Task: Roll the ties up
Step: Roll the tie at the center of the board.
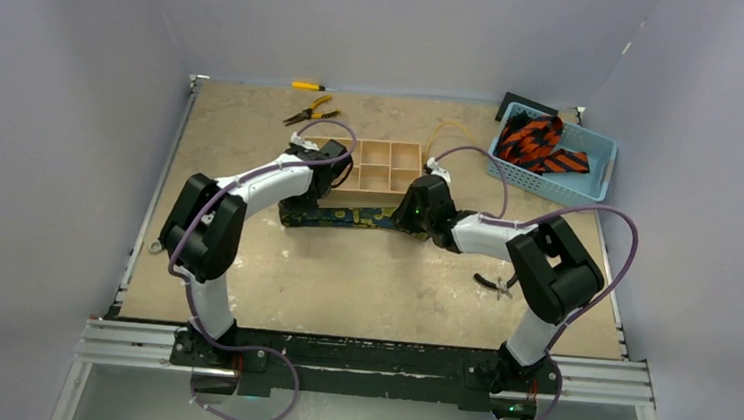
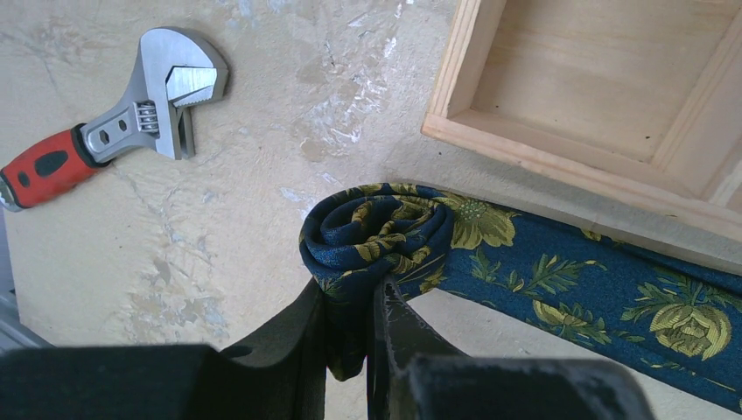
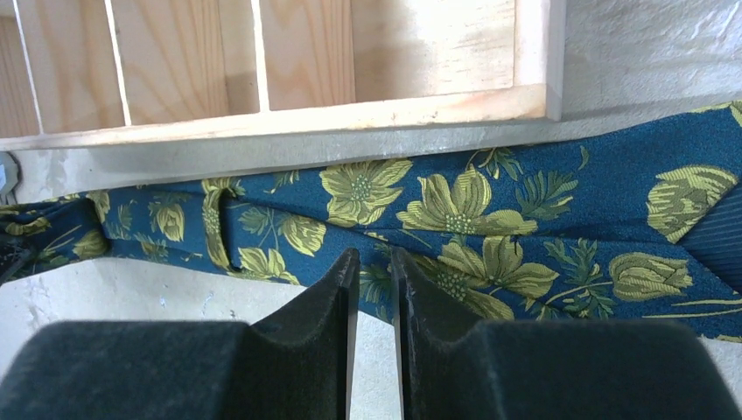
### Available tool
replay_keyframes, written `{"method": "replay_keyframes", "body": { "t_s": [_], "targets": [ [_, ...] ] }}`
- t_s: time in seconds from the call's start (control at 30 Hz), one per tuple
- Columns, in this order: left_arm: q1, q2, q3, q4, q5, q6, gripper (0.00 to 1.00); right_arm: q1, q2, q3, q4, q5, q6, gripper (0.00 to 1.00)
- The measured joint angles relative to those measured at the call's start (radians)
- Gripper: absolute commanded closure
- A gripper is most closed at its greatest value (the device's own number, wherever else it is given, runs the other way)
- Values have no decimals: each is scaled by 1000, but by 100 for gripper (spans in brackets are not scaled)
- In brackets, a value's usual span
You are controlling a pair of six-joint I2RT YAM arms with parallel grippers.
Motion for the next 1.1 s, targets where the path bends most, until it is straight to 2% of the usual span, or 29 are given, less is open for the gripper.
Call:
{"method": "replay_keyframes", "body": {
  "t_s": [0.07,0.17,0.23,0.33,0.47,0.73,1.1],
  "targets": [
    [-3,7,7,-6,-7,0,100,0,-2,-6,2,5,0,71],
    [-5,11,8,-8,-12,0,100,1,-45,-43,-6,31,-5,52],
    [-7,11,8,-8,-14,0,100,1,-122,-92,-18,42,-10,43],
    [-7,11,8,-6,-14,2,100,0,-256,-163,-29,62,-14,39],
    [-7,11,5,4,-14,3,100,-5,-364,-227,-35,70,8,39],
    [-8,11,-7,19,-18,13,100,-63,-318,-309,-49,69,78,42],
    [-8,11,-19,36,-23,29,100,-103,-226,-297,71,28,114,60]
  ]
}}
